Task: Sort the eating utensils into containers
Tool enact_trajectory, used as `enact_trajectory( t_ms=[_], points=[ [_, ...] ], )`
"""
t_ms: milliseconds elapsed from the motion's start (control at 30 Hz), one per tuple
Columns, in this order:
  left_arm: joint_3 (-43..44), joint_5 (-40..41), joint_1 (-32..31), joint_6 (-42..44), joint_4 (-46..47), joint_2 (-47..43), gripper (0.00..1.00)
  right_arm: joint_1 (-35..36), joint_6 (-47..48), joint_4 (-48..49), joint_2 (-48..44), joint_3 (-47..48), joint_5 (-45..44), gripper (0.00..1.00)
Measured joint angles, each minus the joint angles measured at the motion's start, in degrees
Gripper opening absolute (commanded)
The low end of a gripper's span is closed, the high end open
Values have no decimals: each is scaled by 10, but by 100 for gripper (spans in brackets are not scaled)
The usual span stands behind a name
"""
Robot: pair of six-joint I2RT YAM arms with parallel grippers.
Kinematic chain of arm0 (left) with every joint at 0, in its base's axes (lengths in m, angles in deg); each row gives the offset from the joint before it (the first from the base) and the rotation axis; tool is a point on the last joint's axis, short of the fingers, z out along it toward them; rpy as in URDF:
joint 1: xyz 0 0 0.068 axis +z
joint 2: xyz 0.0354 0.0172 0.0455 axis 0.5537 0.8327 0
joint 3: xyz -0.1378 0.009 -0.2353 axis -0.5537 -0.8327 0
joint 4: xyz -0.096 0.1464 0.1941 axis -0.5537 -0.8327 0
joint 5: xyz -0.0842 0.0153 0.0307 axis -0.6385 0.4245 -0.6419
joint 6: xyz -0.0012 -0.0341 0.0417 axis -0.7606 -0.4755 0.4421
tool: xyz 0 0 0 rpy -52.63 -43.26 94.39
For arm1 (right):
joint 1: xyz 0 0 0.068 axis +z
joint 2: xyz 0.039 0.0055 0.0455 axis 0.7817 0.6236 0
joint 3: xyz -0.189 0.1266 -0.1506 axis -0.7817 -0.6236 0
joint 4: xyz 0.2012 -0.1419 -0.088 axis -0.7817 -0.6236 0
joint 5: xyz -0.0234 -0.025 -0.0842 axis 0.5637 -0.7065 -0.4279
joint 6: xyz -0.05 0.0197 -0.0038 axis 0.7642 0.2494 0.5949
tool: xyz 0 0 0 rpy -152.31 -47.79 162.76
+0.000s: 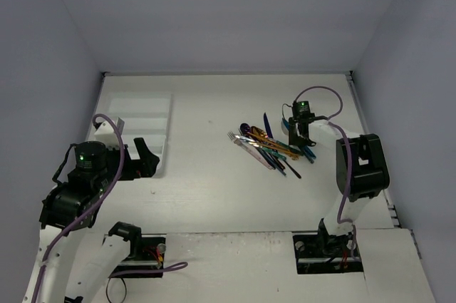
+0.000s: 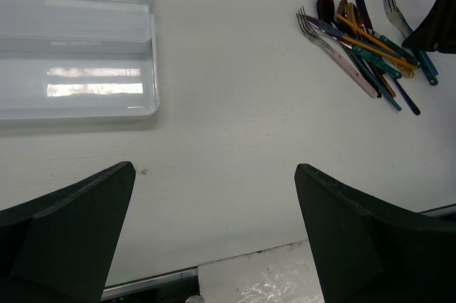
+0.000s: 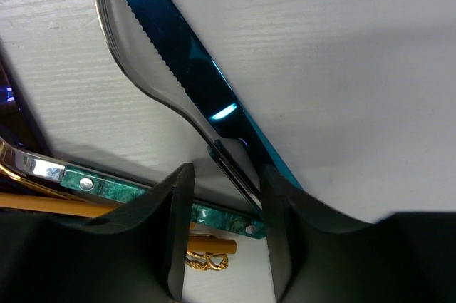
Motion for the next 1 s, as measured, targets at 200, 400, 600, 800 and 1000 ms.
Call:
enact_trajectory(
  t_ms=[200,400,600,800,1000],
  points=[
    [0,0,0,-3,0,-6,96,5,10,18,12,5,8,4],
    [0,-3,0,-10,0,-4,96,14,16,18,11,7,6,0],
    [9,-23,0,-31,-2,19,96,43,25,-7,-27,11,5,0],
    [33,-70,0,-84,28,60,96,94,23,-9,-180,39,51,0],
    [21,-96,-11,-210,156,76,94,169,4,-6,-310,43,125,0]
  ],
)
